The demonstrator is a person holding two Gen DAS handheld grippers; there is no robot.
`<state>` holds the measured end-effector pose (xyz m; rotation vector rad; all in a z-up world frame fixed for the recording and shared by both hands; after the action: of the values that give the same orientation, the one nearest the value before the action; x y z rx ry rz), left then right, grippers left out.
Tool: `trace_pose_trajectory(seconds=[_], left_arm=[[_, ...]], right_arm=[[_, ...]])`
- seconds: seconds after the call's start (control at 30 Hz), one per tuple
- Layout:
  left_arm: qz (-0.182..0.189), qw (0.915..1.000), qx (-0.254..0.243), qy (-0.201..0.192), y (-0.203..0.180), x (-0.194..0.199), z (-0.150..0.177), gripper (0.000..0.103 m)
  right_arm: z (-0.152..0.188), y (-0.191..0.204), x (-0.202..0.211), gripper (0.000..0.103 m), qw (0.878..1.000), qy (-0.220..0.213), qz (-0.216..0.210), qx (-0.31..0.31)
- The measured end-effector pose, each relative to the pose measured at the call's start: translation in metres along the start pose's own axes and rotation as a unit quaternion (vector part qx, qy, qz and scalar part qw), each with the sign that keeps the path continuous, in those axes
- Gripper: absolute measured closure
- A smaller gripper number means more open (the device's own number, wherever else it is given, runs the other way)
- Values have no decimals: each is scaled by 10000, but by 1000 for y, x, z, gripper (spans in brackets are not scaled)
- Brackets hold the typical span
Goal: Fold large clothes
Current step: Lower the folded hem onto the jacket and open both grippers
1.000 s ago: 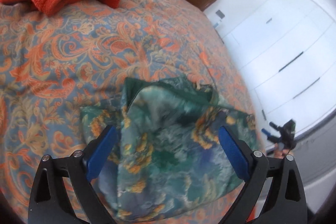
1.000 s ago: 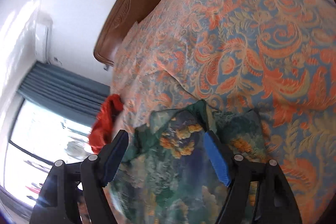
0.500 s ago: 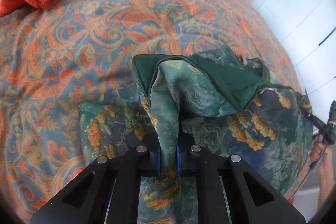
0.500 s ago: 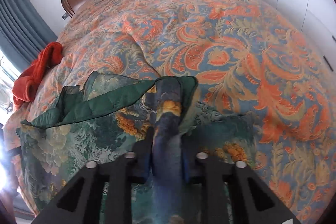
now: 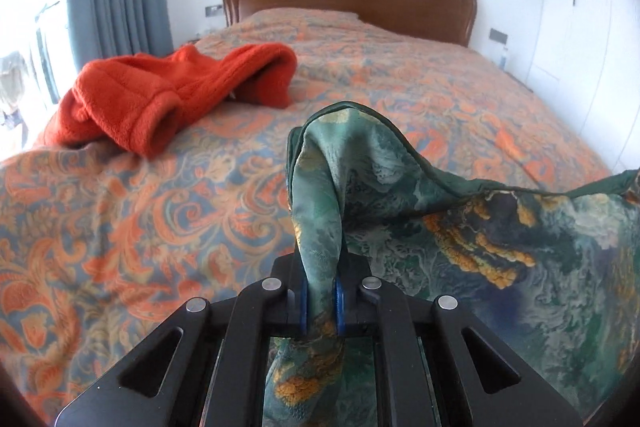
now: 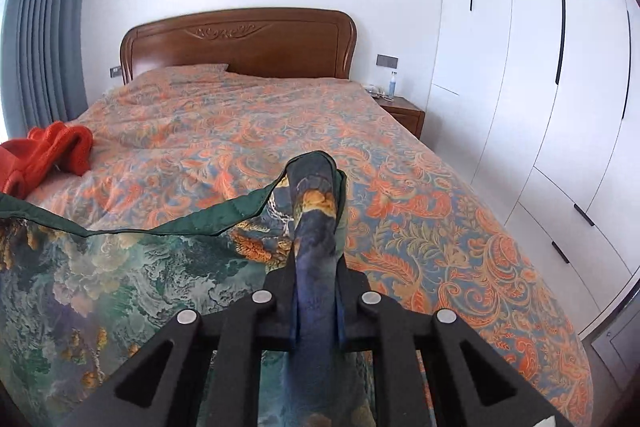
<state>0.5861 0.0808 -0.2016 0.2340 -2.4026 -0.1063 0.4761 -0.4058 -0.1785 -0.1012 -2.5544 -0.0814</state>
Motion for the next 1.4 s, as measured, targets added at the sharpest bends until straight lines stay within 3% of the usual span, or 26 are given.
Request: trace_pose_trajectory(seconds=[0.17, 0.47, 0.77, 1.4], left_arm=[[-60, 9990, -27, 449, -3, -45, 50, 93], [265, 9955, 448, 787, -7, -79, 79, 88], [422, 9938, 629, 819, -7, -91, 85, 85], [462, 9933, 698, 801, -7, -93, 87, 84]], right_arm=[[52, -7, -54, 90, 9985, 551, 59, -5], [114, -12, -100, 89, 9940, 958, -216, -490], [131, -20, -127, 88, 9896, 1014, -500, -889], [135, -25, -132, 88, 9841, 1008, -809, -1220]])
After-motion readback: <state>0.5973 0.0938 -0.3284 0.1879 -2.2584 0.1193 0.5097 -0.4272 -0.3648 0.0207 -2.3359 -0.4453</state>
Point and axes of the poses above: each gripper's, at about its wrist camera, not at the fingertips, and x roughly against the way its jaws point, y to its left, z to its underside, the point moved 8 cm from there along -x, roughly the way its jaws point, and after that the axes turned 14 degrees about -z, right-handed, at the moved point
